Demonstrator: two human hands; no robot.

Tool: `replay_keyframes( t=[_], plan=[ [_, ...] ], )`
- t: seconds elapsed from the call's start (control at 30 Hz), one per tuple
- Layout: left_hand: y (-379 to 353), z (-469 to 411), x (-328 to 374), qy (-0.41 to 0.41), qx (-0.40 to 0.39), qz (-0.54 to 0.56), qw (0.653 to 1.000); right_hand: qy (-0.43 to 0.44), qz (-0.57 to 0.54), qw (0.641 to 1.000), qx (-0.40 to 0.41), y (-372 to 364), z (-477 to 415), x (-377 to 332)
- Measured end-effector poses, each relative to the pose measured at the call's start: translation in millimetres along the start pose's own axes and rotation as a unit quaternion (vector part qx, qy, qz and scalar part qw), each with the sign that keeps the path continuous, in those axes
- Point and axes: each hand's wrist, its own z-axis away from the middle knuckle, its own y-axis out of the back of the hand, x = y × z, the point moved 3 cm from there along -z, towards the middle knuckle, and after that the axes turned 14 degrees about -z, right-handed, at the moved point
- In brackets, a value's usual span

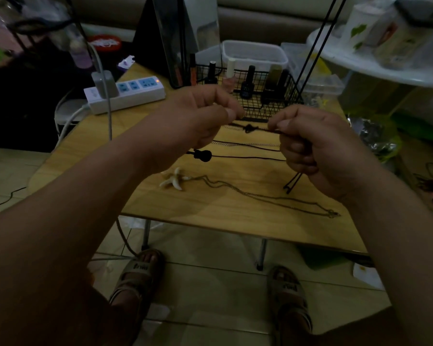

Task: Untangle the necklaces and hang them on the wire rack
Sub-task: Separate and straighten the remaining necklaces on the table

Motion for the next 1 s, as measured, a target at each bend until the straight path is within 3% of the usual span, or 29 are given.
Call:
replay_keyframes(
  t=[0.4,0.57,0.8,1.0],
  plan=[
    [-2,2,8,-0.024,0.009,0.017,1.0,0.053,0.087,0.994,-0.044,-8,6,-5],
    [-7,1,4,-0.022,0.016,0.036,0.999,0.092,0.142,0.985,-0.025,-9,3,-2],
    [-21,6,2,-0.011,-0.021,-0.129,0.991,0.101,0.157,0.982,-0.016,-8,2,5],
    [-23,4,2,-0.027,-0.011,-0.198,0.98,0.1,0.18,0.979,0.006,-10,0,10]
  ],
)
